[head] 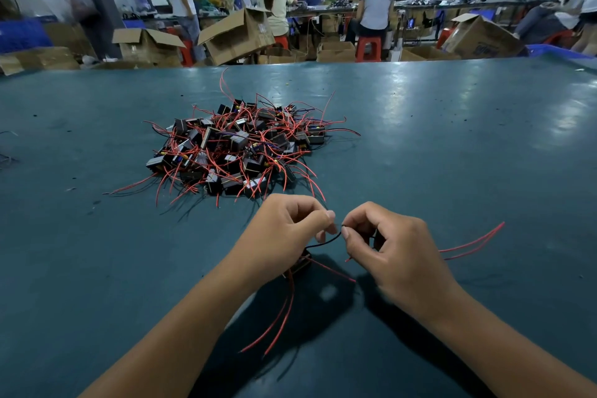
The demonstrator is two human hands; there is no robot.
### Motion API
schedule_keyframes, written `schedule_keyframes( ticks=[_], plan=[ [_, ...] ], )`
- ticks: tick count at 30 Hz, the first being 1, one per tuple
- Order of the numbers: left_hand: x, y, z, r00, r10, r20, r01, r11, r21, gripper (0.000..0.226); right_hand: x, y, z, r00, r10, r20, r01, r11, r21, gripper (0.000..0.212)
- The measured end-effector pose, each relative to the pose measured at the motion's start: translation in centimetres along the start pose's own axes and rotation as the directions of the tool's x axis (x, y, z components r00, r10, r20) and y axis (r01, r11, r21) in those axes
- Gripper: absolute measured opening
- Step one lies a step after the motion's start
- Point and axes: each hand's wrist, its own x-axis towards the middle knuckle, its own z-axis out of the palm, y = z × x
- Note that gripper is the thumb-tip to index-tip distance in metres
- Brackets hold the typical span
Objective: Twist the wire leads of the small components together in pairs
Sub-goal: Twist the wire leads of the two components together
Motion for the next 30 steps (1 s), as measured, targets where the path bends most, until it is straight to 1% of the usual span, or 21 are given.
schedule_keyframes(
  ticks=[2, 4, 6, 8, 9, 10, 12, 13, 14, 16, 18, 21, 23, 25, 30],
  plan=[
    [-0.2, 0.1, -0.8, 0.991, 0.136, 0.018, -0.137, 0.985, 0.106, 0.018, 0.0, 0.1, -0.1, 1.0, 0.023, -0.005, -0.023, 1.0, 0.019, 0.017],
    [-0.2, 0.0, -1.5, 0.973, 0.226, 0.044, -0.23, 0.957, 0.18, 0.013, 0.1, 0.2, -0.1, 0.999, 0.039, -0.005, -0.039, 0.999, 0.026, 0.017],
    [-0.2, -0.2, -2.0, 0.964, 0.237, 0.12, -0.256, 0.95, 0.177, 0.012, 0.1, 0.2, -0.2, 0.999, 0.053, -0.001, -0.053, 0.998, 0.035, 0.017],
    [-0.1, -0.6, -2.1, 0.955, 0.191, 0.227, -0.22, 0.969, 0.109, 0.014, 0.1, 0.2, -0.3, 0.998, 0.066, 0.012, -0.067, 0.997, 0.042, 0.016],
    [-0.1, -0.7, -2.0, 0.952, 0.18, 0.249, -0.202, 0.977, 0.068, 0.015, 0.1, 0.2, -0.4, 0.997, 0.071, 0.019, -0.072, 0.996, 0.045, 0.016],
    [0.0, -0.8, -1.9, 0.955, 0.186, 0.23, -0.197, 0.98, 0.023, 0.015, 0.1, 0.2, -0.4, 0.997, 0.076, 0.024, -0.077, 0.996, 0.051, 0.016],
    [0.2, -1.0, -1.9, 0.963, 0.242, 0.12, -0.239, 0.97, -0.039, 0.015, 0.1, 0.1, -0.5, 0.995, 0.091, 0.03, -0.093, 0.993, 0.073, 0.016],
    [0.4, -1.1, -2.1, 0.957, 0.282, 0.072, -0.282, 0.959, -0.015, 0.016, 0.1, 0.1, -0.6, 0.994, 0.099, 0.038, -0.102, 0.991, 0.084, 0.017],
    [0.6, -1.2, -2.3, 0.944, 0.326, 0.054, -0.329, 0.943, 0.052, 0.02, 0.1, 0.1, -0.7, 0.993, 0.105, 0.052, -0.109, 0.99, 0.093, 0.017],
    [0.7, -1.1, -2.6, 0.906, 0.413, 0.091, -0.422, 0.875, 0.238, 0.022, 0.1, 0.0, -0.8, 0.991, 0.104, 0.084, -0.113, 0.988, 0.105, 0.018],
    [0.8, -1.1, -2.3, 0.88, 0.459, 0.122, -0.471, 0.808, 0.353, 0.021, 0.1, -0.1, -0.9, 0.99, 0.093, 0.11, -0.106, 0.988, 0.11, 0.018],
    [0.6, -1.0, -1.9, 0.859, 0.499, 0.114, -0.496, 0.757, 0.425, 0.02, 0.1, -0.2, -0.9, 0.988, 0.082, 0.132, -0.097, 0.989, 0.113, 0.017],
    [0.6, -0.9, -2.0, 0.834, 0.541, 0.105, -0.518, 0.704, 0.486, 0.024, 0.1, -0.2, -1.0, 0.988, 0.079, 0.135, -0.095, 0.989, 0.114, 0.018],
    [0.6, -0.7, -2.0, 0.809, 0.578, 0.104, -0.543, 0.669, 0.507, 0.026, 0.1, -0.2, -1.0, 0.988, 0.074, 0.135, -0.09, 0.989, 0.115, 0.019],
    [0.4, -0.6, -1.7, 0.791, 0.595, 0.146, -0.573, 0.634, 0.52, 0.013, 0.1, -0.1, -0.9, 0.987, 0.066, 0.144, -0.082, 0.991, 0.109, 0.016]
  ],
)
